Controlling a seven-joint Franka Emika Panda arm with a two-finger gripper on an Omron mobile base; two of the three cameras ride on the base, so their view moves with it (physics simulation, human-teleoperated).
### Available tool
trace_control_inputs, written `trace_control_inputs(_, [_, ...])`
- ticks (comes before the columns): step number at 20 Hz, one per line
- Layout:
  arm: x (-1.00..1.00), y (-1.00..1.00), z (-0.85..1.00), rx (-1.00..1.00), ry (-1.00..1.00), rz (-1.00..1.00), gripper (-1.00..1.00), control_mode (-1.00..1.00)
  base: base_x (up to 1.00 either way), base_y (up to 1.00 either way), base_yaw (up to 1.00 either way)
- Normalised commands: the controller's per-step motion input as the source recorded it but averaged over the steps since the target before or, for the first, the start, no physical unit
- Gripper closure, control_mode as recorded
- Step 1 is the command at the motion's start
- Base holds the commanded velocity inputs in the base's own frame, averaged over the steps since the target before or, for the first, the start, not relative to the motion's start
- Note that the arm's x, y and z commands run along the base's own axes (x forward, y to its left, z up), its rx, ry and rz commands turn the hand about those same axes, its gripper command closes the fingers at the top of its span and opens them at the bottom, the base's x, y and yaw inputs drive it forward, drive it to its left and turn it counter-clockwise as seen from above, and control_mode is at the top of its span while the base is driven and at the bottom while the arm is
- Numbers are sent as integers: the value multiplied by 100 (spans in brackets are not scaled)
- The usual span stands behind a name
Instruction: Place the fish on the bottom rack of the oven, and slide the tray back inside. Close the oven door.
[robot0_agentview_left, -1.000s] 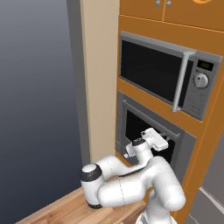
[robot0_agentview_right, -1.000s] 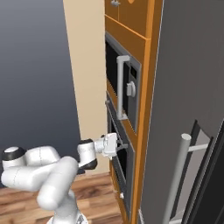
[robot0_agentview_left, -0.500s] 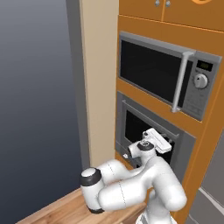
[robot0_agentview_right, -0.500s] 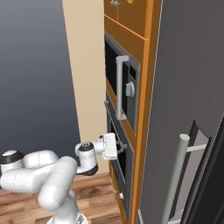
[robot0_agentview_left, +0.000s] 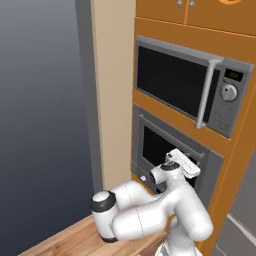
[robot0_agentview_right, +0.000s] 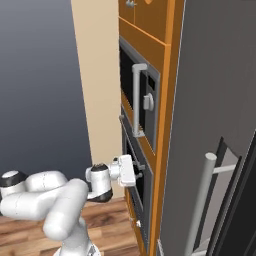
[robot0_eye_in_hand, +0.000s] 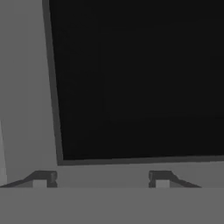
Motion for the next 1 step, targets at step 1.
trace_control_inputs(1, [0, 0, 0, 0, 0, 0, -100, -100, 0, 0, 0])
